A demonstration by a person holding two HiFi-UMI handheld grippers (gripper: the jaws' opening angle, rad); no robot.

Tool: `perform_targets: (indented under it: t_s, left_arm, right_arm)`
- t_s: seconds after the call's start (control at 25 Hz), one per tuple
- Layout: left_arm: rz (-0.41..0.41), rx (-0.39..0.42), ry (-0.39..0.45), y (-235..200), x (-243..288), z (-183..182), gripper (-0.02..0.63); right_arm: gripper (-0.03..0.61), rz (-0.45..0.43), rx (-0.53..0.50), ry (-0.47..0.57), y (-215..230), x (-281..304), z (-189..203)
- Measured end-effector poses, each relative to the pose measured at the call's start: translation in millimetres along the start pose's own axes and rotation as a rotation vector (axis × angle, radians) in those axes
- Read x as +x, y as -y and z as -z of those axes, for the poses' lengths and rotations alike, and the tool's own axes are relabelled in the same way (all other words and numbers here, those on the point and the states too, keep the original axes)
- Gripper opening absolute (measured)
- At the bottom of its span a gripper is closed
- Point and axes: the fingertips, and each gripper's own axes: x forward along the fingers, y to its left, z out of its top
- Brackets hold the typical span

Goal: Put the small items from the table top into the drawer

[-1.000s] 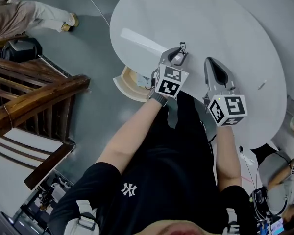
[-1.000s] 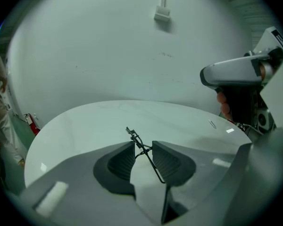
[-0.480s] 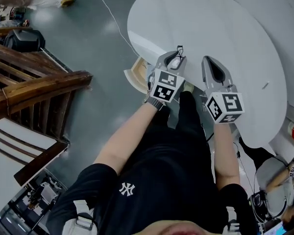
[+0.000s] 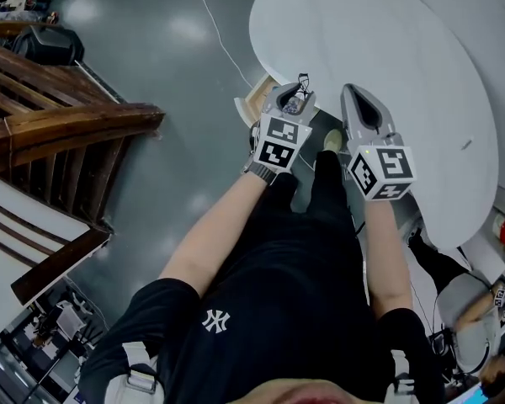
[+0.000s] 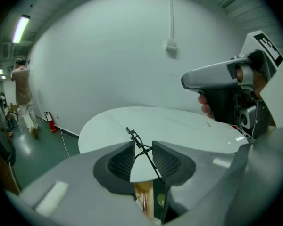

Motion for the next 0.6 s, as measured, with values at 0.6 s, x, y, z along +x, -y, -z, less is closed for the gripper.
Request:
perform_targets:
  t_s: [0.6]
  left_arm:
    - [-0.025, -0.061, -0.085, -39, -26, 90, 0.122]
  right_arm:
    - [0.023, -0.042, 0.0, -0.071, -67, 22, 61]
